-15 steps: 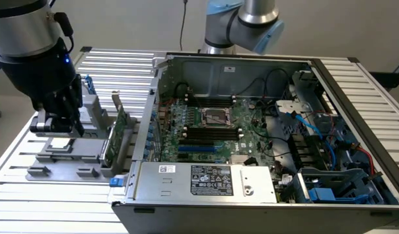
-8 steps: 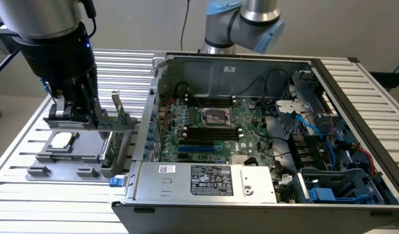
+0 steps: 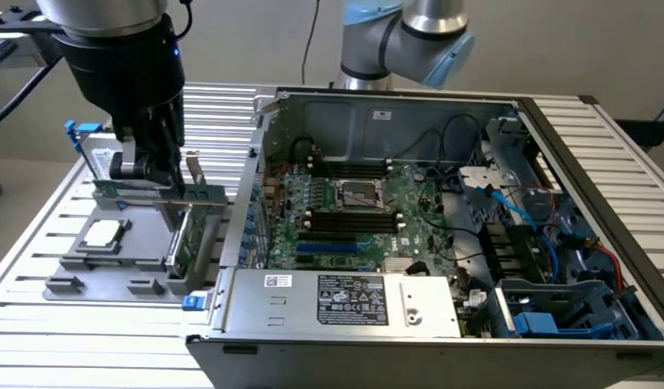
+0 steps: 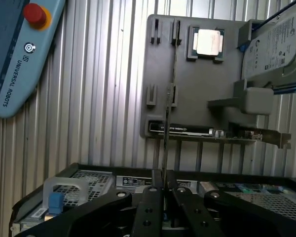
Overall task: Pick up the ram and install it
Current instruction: 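Pick up the ram and move it above insertion slot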
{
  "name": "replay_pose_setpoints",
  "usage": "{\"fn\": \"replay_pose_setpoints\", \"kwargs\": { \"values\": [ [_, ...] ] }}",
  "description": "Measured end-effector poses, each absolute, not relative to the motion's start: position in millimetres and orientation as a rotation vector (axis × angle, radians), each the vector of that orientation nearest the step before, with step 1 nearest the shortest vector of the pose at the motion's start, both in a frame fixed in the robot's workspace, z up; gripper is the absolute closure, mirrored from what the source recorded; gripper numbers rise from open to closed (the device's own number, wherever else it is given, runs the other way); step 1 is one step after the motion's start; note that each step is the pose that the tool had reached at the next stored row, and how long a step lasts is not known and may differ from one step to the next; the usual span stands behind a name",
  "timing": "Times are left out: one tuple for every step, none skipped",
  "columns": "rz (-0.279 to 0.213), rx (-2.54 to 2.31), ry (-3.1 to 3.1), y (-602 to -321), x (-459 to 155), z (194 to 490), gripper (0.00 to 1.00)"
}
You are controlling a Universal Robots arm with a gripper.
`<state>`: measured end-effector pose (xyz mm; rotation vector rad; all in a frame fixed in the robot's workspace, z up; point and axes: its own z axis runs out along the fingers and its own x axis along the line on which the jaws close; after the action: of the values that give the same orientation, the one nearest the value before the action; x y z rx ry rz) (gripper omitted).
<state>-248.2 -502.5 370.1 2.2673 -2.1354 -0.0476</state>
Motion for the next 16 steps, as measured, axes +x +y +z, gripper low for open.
{"fn": "replay_pose_setpoints", "kwargs": {
  "values": [
    [-0.048,2.267,-2.136,-501,-246,372,0.86],
    [-0.048,2.267,-2.136,-500,-243,374,0.86],
    [-0.048,2.267,-2.136,-498,-241,376,0.86],
    [-0.048,2.267,-2.136,-497,-238,377,0.86],
    [-0.048,2.267,-2.135,-495,-235,379,0.86],
    [-0.048,2.267,-2.135,-494,-233,381,0.86],
    [-0.048,2.267,-2.135,-492,-230,383,0.86],
    [-0.048,2.267,-2.135,-491,-228,385,0.86],
    [-0.048,2.267,-2.135,-489,-225,386,0.86],
    [-0.048,2.267,-2.136,-488,-223,388,0.86],
    [-0.048,2.267,-2.136,-487,-220,390,0.86],
    [-0.048,2.267,-2.135,-485,-217,392,0.86],
    [-0.048,2.267,-2.135,-484,-215,393,0.86],
    [-0.048,2.267,-2.135,-482,-212,395,0.86],
    [-0.048,2.267,-2.135,-481,-210,396,0.86],
    [-0.048,2.267,-2.136,-480,-206,397,0.86]
  ]
}}
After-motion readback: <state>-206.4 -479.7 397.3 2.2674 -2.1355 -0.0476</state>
